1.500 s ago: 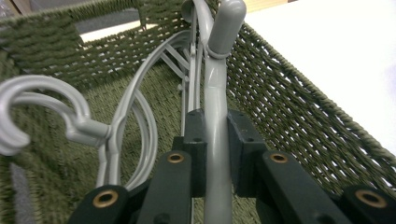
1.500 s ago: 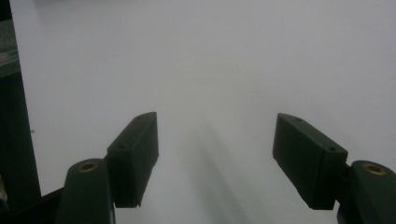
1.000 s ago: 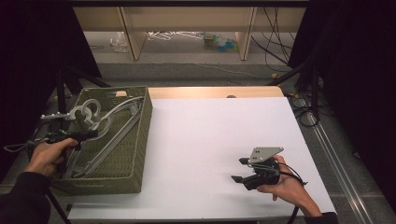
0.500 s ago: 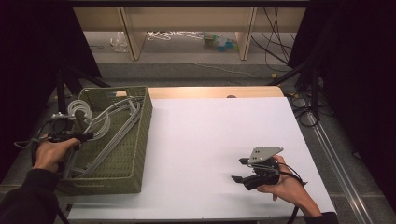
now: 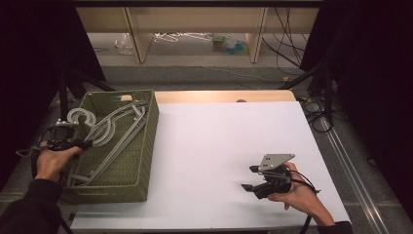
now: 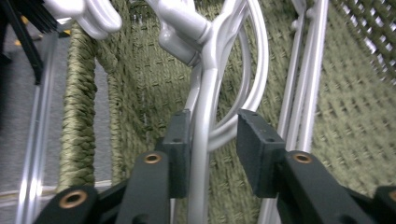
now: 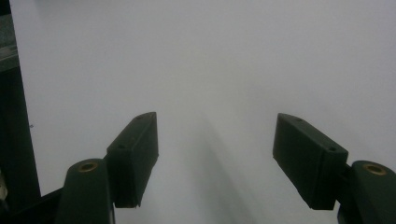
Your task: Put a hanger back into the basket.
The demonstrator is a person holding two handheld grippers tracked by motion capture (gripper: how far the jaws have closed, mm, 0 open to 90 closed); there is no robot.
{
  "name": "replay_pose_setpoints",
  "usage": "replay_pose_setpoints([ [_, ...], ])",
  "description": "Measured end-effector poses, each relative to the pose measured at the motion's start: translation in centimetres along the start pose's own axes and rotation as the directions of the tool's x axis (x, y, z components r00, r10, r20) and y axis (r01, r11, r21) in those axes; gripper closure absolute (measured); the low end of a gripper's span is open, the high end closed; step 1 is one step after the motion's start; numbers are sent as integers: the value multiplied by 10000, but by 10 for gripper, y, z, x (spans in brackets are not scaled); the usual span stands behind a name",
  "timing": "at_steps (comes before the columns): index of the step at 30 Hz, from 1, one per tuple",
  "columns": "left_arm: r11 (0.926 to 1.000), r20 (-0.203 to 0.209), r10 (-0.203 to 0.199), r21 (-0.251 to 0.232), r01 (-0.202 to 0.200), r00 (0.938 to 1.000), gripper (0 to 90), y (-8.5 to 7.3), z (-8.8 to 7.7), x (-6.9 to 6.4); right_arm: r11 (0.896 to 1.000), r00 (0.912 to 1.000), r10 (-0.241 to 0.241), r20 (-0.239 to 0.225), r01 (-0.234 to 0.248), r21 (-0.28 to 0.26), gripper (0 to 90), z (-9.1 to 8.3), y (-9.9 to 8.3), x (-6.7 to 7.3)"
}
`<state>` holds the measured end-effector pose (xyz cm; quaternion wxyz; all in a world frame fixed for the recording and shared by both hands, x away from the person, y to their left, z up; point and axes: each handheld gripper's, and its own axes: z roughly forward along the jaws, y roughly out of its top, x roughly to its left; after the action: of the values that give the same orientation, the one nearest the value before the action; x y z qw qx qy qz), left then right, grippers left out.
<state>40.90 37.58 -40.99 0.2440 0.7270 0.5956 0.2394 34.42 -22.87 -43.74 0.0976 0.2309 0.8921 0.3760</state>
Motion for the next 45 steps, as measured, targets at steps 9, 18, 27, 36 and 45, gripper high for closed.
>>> replay_pose_setpoints([
  [9, 9970, 49, 682, 373, -683, 9977, 696, 2, 3, -1, 10000, 10000, 13, 7, -13, 37, 319, 1, 0, 0],
  [18, 9988, 204, 257, -418, -248, 9995, 483, 5, -14, -7, 10000, 10000, 32, -22, -32, -44, 319, 0, 0, -1],
  [27, 9773, 743, 265, -2116, -102, 9969, 359, 9, -45, -28, 9998, 9999, 59, 94, -58, -169, 310, 0, 1, -1],
  [36, 9347, 1486, 715, -3551, -142, 9863, 293, 4, -68, -64, 9985, 9995, 227, 222, -215, -507, 297, -1, 2, -1],
  [45, 8931, 3219, 1616, -4499, 6, 9329, 251, 0, -81, -113, 9973, 9981, 371, 487, -339, -651, 286, 0, 1, 3],
])
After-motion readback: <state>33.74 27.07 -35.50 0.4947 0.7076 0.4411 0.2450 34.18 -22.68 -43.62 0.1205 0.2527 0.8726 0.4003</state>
